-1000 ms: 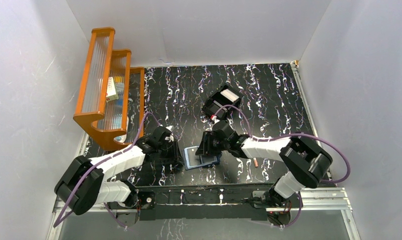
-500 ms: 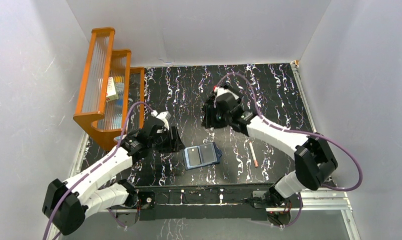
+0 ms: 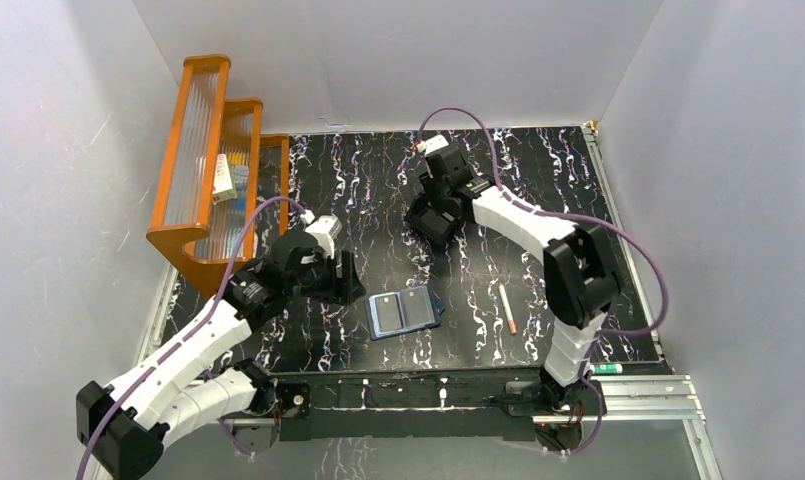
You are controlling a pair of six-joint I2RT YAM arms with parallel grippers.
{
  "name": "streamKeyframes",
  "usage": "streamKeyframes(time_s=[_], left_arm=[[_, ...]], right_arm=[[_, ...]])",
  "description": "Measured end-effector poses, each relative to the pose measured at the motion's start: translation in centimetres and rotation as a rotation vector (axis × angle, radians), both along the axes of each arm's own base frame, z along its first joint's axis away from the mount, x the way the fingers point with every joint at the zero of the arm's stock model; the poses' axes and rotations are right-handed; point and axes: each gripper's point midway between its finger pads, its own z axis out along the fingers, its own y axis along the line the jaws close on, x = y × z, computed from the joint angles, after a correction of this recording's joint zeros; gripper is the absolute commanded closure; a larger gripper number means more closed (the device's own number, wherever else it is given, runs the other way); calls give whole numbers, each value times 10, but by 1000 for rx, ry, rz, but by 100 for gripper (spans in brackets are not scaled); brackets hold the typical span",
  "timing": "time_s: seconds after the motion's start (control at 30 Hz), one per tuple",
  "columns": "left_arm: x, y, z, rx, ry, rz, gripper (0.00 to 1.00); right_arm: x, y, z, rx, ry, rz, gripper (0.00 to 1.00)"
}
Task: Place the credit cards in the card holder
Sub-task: Pick up the credit card from the storage box.
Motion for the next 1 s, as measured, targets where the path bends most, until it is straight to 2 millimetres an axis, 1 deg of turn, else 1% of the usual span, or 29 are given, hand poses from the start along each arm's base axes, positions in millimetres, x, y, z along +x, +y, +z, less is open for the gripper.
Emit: streamKeyframes(time_s=[0.07,0.17,0.23,0.3,0.37,0.5,0.63,0.9,1.0], left_arm=[[-2,4,5,5,-25,-4,36],[-2,8,13,-3,-65,1,36],[-2,11,17,-6,-83,7,36],[-2,13,20,-7,-98,14,35],[-3,15,24,-15,-115,20,35],[-3,16,27,-17,-130,21,35],[-2,16,26,-13,-129,20,35],[0,19,26,-3,-136,35,35],[1,20,26,0,-140,40,35]], right_arm=[[17,-9,-13,-90,-4,1,46],[32,-22,-26,-189,-4,7,47],[45,-34,-33,-283,-10,20,46],[60,-31,-37,-330,-19,38,46],[69,-28,-44,-361,-18,56,46],[74,-26,-60,-400,4,87,45],[76,-27,-66,-422,10,92,48],[79,-36,-64,-501,-8,80,59],[80,-38,-63,-509,-10,74,61]])
